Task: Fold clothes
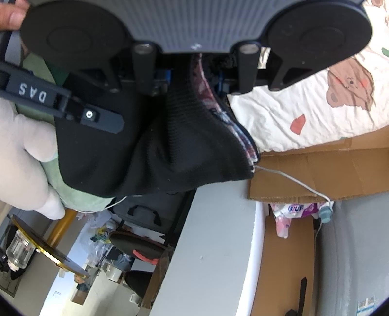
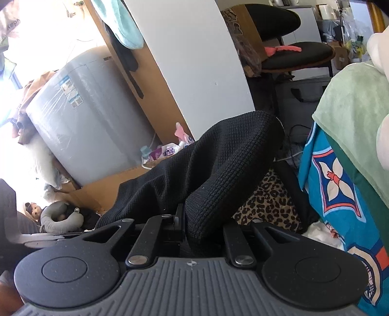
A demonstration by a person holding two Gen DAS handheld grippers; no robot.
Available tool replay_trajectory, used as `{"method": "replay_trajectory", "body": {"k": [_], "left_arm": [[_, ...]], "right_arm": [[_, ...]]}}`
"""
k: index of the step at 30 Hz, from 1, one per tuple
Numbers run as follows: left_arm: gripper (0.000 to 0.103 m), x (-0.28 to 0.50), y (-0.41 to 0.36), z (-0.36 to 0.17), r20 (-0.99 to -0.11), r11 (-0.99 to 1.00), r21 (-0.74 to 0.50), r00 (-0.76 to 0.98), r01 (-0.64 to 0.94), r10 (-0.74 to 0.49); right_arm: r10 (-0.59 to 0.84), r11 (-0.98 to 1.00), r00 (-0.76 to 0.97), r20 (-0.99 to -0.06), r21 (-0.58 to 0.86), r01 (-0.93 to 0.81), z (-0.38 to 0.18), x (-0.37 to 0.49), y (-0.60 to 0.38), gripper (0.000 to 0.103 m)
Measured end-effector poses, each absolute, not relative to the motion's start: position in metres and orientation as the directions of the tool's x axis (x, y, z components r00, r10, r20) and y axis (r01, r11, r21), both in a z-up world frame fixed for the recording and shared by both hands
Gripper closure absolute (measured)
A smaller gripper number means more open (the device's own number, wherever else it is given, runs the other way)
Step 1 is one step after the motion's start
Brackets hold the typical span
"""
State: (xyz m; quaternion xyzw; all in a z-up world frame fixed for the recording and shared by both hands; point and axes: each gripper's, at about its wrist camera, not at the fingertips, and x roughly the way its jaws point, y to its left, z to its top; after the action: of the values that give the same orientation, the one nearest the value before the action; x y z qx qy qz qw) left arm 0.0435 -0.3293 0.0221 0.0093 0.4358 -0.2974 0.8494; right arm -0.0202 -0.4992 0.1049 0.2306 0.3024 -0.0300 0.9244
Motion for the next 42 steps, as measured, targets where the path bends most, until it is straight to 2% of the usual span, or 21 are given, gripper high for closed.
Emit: {"method": "replay_trajectory", "body": {"k": [4,8,16,23,33,38,42], "left_arm": [[0.069,0.040,-0.335,0.027,-0.759,0.830,-0.210,0.450,0.516,-0.471],[0.069,0.047,-0.342,0.046,-0.795,0.848,-0.260,0.397,0.461,-0.459],[0.069,0.062,-0.352,0.047,-0.748,0.793,-0.295,0.388,0.533,-0.539],[0.069,0.076,-0.359,0.047,-0.703,0.740,-0.318,0.376,0.592,-0.603],[0.069,0.102,-0.352,-0.008,-0.655,0.716,-0.331,0.397,0.615,-0.643],[0.069,0.115,-0.352,-0.052,-0.639,0.696,-0.350,0.384,0.627,-0.667],[0.069,0.126,-0.354,-0.088,-0.626,0.679,-0.365,0.372,0.637,-0.686]], "right_arm": [[0.095,0.881,0.815,-0.572,0.429,0.198,0.104,-0.020,-0.506,0.094],[0.092,0.882,0.828,-0.554,0.432,0.191,0.116,-0.025,-0.514,0.094],[0.034,0.909,0.849,-0.527,0.370,0.194,0.143,-0.026,-0.536,0.094],[0.020,0.909,0.845,-0.534,0.362,0.208,0.126,-0.007,-0.551,0.094],[-0.041,0.921,0.825,-0.564,0.298,0.249,0.078,0.034,-0.562,0.094],[-0.059,0.928,0.826,-0.560,0.274,0.252,0.039,0.047,-0.567,0.094],[-0.075,0.927,0.802,-0.593,0.255,0.276,0.004,0.062,-0.571,0.094]]}}
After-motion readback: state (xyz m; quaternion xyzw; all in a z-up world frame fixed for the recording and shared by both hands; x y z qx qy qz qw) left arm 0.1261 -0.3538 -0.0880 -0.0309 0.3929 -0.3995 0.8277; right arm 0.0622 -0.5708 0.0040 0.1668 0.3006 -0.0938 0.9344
